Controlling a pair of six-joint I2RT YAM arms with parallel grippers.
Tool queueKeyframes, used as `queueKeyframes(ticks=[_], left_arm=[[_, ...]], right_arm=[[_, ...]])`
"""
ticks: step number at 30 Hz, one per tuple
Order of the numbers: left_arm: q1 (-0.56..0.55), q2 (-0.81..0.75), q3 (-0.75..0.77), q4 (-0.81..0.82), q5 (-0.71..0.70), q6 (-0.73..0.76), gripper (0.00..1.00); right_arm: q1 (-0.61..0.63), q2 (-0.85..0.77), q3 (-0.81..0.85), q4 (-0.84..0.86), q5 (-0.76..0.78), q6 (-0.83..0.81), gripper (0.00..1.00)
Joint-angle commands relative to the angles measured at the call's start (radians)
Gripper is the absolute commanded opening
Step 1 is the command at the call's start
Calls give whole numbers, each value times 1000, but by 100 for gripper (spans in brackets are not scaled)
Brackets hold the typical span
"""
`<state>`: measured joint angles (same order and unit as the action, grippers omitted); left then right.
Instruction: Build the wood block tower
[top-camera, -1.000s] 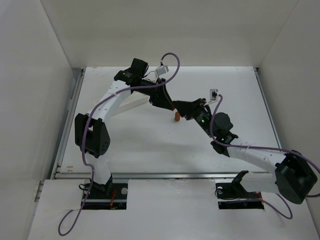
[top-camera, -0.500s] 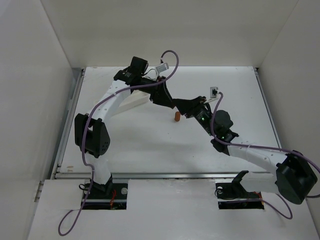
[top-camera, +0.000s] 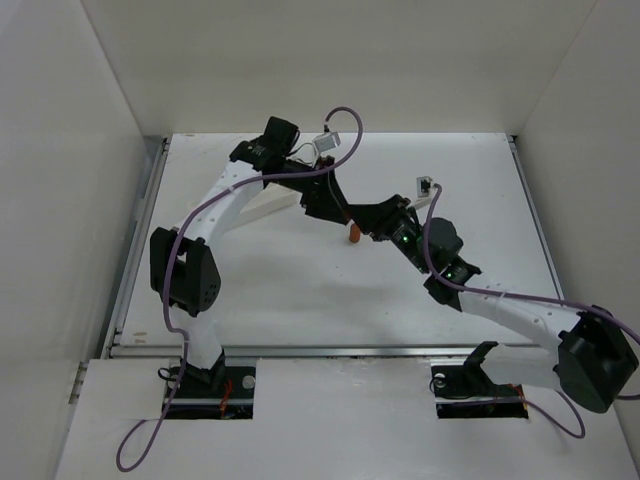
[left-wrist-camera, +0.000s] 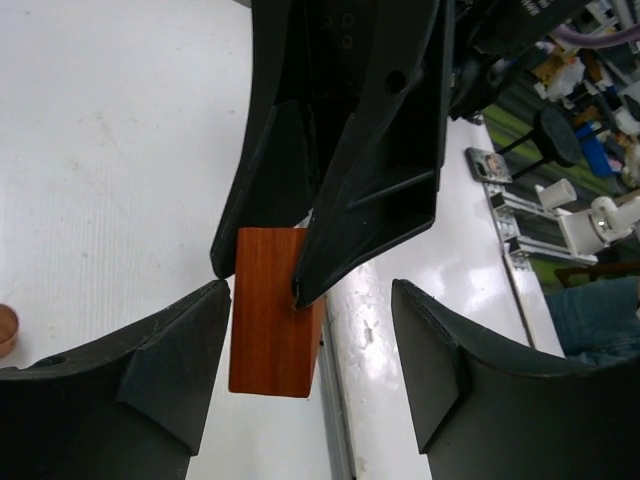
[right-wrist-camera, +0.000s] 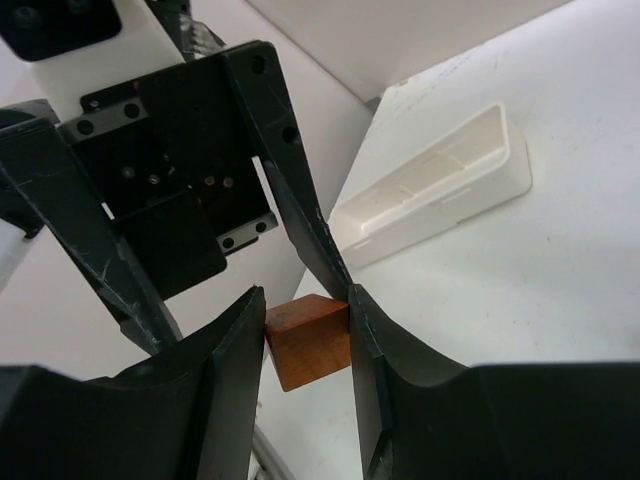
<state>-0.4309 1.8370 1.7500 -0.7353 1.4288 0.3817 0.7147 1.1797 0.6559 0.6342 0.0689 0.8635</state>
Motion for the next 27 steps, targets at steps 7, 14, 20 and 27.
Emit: queueKeyframes(ticks=[7,14,20,27], left_arm=[[-5,-191,-75,241,-303,-71,64],[-5,-262,-135,343,-525,-112,67],[-41,-283,-109,292,-894,20,68],[-170,-370,-281,391,-1345,302,69]], right_arm=[[14,-63,67,-154,20,77,16],[14,-132,79,-326,95,161,16],[14,-186,79,-491,175,334,15],[14,-298,18,-708,236,670,15]])
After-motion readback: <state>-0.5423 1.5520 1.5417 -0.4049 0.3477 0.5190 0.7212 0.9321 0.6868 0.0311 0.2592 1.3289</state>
